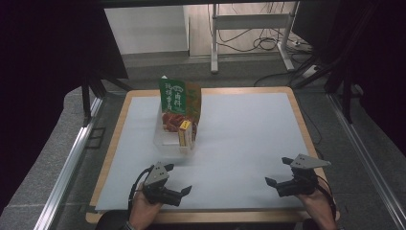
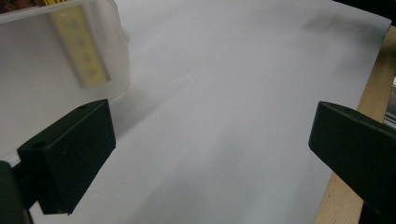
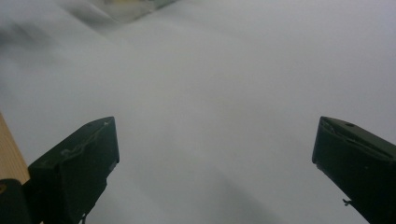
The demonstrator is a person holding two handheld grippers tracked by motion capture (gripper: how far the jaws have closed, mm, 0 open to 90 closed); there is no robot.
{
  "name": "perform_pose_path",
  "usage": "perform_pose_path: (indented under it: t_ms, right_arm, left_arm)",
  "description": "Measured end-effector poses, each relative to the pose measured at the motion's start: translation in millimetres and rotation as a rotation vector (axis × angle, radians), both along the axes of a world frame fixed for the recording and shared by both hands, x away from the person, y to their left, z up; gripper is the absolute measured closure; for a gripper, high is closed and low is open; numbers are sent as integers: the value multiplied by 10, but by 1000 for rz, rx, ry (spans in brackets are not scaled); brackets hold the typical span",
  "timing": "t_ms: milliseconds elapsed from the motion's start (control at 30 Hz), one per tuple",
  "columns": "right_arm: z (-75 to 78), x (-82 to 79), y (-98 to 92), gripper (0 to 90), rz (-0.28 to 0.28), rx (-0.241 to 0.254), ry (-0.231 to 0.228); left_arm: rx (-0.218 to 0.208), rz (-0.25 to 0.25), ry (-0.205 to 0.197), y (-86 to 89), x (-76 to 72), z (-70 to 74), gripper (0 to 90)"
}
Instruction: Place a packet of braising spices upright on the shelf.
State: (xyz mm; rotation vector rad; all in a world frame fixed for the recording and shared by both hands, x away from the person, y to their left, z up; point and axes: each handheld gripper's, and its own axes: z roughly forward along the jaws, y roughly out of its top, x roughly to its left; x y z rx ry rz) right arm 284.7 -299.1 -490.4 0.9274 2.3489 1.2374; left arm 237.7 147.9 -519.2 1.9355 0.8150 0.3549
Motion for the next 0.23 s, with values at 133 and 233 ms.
perform_pose_path:
  t_ms: [133,233]
  right_arm:
    - [-21,8,-46,4,-12,1,17]
    - [-17,9,-55,4,-19,10,18]
  left_arm:
    - [2,-1,-1,-4,0,1,2]
    - [4,-1,-5,-8,1,4,2]
